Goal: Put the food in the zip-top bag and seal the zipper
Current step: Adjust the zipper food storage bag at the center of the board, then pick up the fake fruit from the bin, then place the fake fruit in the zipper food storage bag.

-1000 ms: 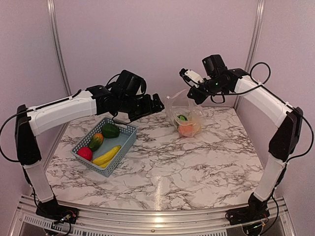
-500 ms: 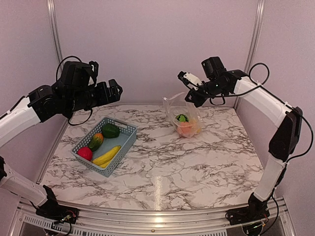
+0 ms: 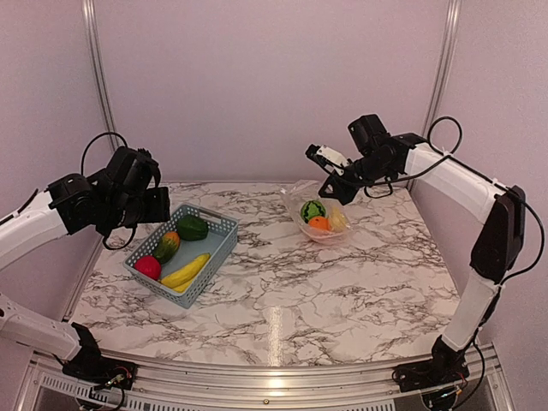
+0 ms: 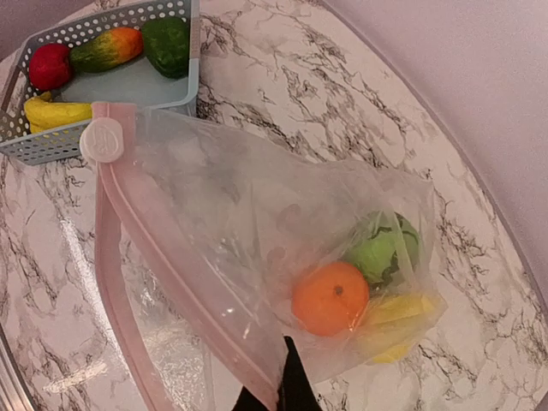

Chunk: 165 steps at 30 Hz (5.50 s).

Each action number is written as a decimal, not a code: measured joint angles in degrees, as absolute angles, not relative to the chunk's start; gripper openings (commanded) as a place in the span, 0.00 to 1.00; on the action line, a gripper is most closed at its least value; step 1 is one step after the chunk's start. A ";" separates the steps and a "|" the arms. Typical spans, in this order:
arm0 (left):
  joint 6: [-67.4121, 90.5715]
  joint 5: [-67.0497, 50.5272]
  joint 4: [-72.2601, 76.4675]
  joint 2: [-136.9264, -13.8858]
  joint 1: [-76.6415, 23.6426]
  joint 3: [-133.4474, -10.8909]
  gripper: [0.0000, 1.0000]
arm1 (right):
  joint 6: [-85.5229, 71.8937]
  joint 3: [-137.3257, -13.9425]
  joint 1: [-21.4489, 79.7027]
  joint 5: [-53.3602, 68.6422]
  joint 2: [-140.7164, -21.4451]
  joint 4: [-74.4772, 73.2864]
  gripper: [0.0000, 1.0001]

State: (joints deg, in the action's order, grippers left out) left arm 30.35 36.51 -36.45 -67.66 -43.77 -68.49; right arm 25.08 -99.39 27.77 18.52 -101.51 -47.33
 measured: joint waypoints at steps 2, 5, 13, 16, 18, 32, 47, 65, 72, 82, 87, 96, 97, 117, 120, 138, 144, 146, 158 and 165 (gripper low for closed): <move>31.18 34.81 -39.83 -68.93 -43.24 -68.45 0.67 | 25.12 -97.97 27.77 19.25 -101.14 -47.20 0.00; 32.75 31.86 -45.12 -71.05 -41.41 -67.99 0.68 | 25.08 -95.20 27.77 20.25 -99.79 -46.28 0.00; 34.04 21.67 -51.11 -77.54 -38.02 -67.68 0.58 | 24.67 -94.13 27.77 21.63 -98.43 -44.88 0.00; 30.87 16.40 -50.63 -80.31 -37.98 -67.72 0.53 | 24.40 -94.13 27.77 22.09 -98.43 -44.86 0.00; 27.59 13.04 -50.15 -82.11 -37.74 -67.81 0.52 | 24.25 -94.13 27.77 22.15 -98.43 -44.86 0.00; 10.79 -5.93 -46.68 -93.10 -32.03 -72.01 0.51 | 24.95 -91.66 27.77 21.52 -97.51 -44.97 0.00; 5.13 -5.78 -46.52 -100.73 -31.90 -72.75 0.45 | 25.58 -91.66 27.77 20.29 -97.08 -45.01 0.00; 3.27 0.38 -46.61 -101.65 -31.81 -77.32 0.09 | 27.09 -92.14 27.77 18.85 -97.08 -47.75 0.00; 6.50 1.26 -45.78 -93.30 -31.81 -82.65 0.06 | 27.33 -96.53 27.77 18.26 -97.41 -50.85 0.00; 12.95 -4.54 -29.23 -82.43 -34.70 -82.04 0.00 | 26.17 -103.50 28.40 17.47 -100.01 -54.33 0.00; 16.43 -6.46 -11.62 -76.12 -40.75 -75.00 0.00 | 25.80 -106.13 30.22 16.91 -101.86 -55.99 0.00; 23.33 -7.68 10.24 -82.65 -49.87 -77.21 0.00 | 24.34 -112.05 32.12 15.94 -103.77 -58.17 0.00; 24.16 -7.75 11.94 -83.44 -50.33 -77.21 0.00 | 24.01 -112.79 32.12 15.92 -103.98 -58.39 0.00; 35.59 -7.79 37.23 -96.27 -51.92 -77.06 0.00 | 18.96 -119.66 30.44 16.86 -106.32 -61.49 0.00; 35.42 -6.35 38.28 -97.03 -51.92 -75.42 0.00 | 18.22 -120.75 29.78 17.61 -106.39 -61.60 0.00; 35.68 23.81 33.74 -108.90 -55.20 -86.76 0.00 | 9.28 -124.51 28.34 19.59 -107.00 -61.34 0.00; 36.32 30.48 24.43 -113.65 -57.23 -97.41 0.19 | 5.28 -126.67 27.40 18.90 -107.13 -60.14 0.00; 36.95 30.61 22.33 -114.34 -57.34 -98.28 0.32 | 4.43 -126.82 27.27 18.79 -107.28 -59.90 0.00; 34.00 29.80 18.11 -113.95 -57.34 -98.30 0.69 | 2.98 -126.82 27.29 17.26 -109.08 -58.76 0.00; 34.24 30.61 14.39 -106.91 -57.34 -97.23 0.52 | 2.96 -126.82 27.29 16.08 -109.32 -58.59 0.00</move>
